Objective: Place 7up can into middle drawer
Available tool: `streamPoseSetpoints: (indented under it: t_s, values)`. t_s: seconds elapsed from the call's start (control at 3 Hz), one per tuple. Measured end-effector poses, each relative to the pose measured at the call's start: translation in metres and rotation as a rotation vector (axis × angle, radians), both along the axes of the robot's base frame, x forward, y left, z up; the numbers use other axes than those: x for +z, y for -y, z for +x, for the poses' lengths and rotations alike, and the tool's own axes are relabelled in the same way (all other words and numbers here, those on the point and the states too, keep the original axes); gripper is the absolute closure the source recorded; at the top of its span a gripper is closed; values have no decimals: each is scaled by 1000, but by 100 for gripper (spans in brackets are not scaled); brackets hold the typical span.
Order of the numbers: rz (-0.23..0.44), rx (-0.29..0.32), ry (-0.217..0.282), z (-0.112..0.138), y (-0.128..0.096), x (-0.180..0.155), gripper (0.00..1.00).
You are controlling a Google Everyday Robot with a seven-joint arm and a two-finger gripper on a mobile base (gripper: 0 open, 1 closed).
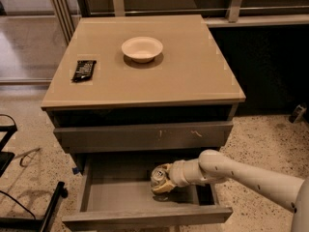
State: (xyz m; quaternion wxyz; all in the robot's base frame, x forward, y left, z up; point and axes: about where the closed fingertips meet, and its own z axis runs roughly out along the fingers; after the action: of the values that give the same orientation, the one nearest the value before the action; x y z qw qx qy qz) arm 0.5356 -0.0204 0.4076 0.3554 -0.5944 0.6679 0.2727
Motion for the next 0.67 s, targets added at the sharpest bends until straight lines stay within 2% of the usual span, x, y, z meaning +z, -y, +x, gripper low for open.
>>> streamPoseSetpoints:
  t_s: [0.33,0.67]
  values:
    - [0,0,0,0,0,0,84]
    - [0,0,0,0,0,0,61]
